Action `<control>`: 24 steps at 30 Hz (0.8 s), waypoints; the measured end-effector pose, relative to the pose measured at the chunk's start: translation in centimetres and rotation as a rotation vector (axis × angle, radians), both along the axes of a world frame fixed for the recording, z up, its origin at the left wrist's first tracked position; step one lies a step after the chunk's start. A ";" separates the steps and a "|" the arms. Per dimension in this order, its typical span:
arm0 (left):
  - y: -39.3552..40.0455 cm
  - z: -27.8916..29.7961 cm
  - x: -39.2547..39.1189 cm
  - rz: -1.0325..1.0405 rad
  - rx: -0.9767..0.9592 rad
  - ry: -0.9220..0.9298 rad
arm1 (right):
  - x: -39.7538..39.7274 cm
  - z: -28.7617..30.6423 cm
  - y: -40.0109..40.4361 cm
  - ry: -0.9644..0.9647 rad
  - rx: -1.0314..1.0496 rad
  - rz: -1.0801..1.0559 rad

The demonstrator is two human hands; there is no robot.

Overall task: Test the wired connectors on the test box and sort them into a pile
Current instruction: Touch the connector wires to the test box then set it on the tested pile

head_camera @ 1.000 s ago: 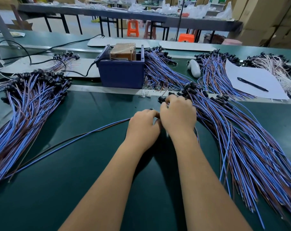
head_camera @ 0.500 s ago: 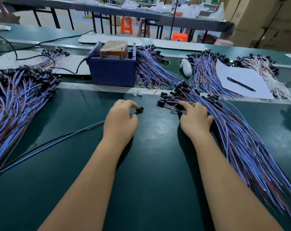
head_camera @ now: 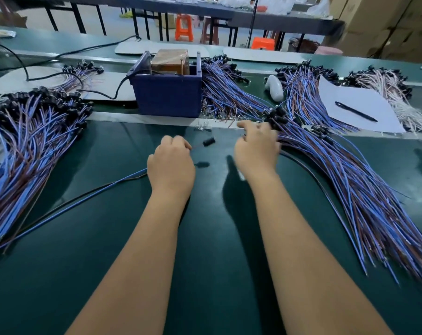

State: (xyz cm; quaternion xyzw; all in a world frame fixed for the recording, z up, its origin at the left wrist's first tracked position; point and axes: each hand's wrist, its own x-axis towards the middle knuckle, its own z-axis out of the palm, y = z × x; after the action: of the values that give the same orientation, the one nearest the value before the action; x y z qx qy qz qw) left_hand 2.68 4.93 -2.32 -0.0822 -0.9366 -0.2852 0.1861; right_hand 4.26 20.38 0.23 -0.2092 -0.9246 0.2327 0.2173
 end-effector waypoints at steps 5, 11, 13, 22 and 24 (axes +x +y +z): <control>0.0 1.0 0.5 -0.005 0.545 0.175 | -0.2 -1.3 -5.2 0.178 -0.629 0.259; 0.5 2.2 1.5 -0.445 1.257 0.023 | 0.0 -0.6 -6.1 0.145 -1.259 0.530; 0.3 2.1 1.2 -0.554 1.374 -0.170 | 0.1 -0.5 -6.2 0.093 -1.410 0.654; -0.2 1.5 0.4 -0.415 1.068 -0.534 | 0.1 -0.7 -4.9 0.266 -1.532 0.455; -0.2 1.2 0.8 -0.442 0.914 -0.479 | 0.0 -0.8 -4.5 0.307 -1.461 0.390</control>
State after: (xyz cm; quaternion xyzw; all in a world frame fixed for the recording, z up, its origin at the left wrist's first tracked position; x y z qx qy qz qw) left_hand 3.52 4.71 -1.10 -0.1207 -0.6945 -0.7049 -0.0795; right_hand 4.30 15.84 -0.55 -0.0982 -0.5157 0.8446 0.1049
